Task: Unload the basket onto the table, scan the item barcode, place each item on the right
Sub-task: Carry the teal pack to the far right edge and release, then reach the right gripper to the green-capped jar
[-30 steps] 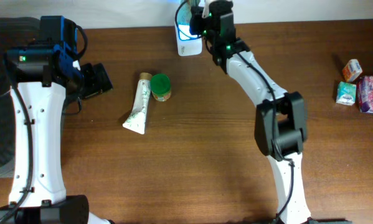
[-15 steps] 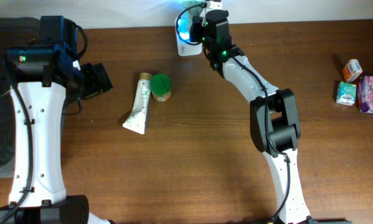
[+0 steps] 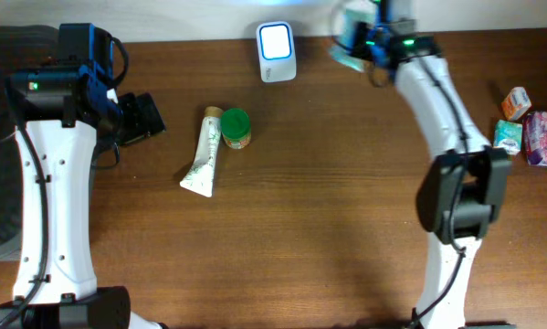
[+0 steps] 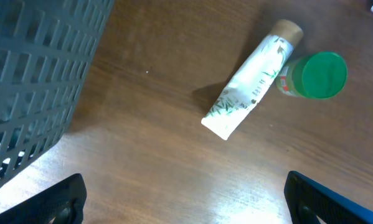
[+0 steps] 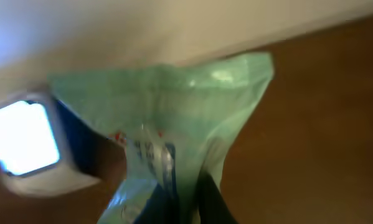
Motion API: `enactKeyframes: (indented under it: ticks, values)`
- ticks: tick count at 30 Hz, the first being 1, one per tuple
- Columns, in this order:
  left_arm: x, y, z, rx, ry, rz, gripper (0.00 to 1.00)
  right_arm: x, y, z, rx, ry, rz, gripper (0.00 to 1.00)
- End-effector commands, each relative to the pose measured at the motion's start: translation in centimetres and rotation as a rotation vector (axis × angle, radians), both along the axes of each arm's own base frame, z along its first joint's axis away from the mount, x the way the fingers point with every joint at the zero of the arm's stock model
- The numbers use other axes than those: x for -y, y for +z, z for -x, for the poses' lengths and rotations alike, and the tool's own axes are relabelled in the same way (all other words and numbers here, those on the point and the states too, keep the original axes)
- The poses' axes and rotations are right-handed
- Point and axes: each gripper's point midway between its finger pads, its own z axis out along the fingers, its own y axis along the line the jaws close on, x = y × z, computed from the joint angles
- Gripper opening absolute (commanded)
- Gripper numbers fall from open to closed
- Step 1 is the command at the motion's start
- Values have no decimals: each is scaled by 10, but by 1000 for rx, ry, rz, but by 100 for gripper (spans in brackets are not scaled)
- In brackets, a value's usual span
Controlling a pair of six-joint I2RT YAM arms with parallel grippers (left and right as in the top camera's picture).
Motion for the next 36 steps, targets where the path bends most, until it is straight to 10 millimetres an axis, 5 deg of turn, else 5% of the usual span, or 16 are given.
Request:
enactKeyframes:
  ticks: [1, 6, 9, 12, 13, 14, 16, 19, 24, 36]
  values:
    - [-4, 6, 3, 18, 15, -6, 99, 92, -18, 46, -197, -178, 92, 4]
    - [-4, 6, 3, 18, 15, -6, 99, 206, -33, 101, -372, -227, 224, 4]
    - [-4, 6, 3, 18, 15, -6, 99, 252, -34, 117, -383, -295, 224, 5]
    - [-4, 6, 3, 18, 15, -6, 99, 288, -32, 134, -398, -387, 251, 17]
    - [-4, 6, 3, 18, 15, -6, 99, 296, -32, 138, -398, -407, 242, 42]
    - [-4, 6, 3, 18, 15, -6, 99, 299, -32, 140, -401, -412, 236, 97]
    - [-4, 6, 3, 18, 15, -6, 99, 293, -34, 141, -411, -397, 220, 99]
    - [-4, 6, 3, 18, 15, -6, 99, 251, -37, 121, -357, -268, 67, 99]
    - [-4, 6, 3, 18, 15, -6, 99, 117, -19, 90, -259, 96, -323, 99]
    - [-4, 6, 3, 18, 15, -6, 99, -130, -25, 134, -437, 569, -291, 99]
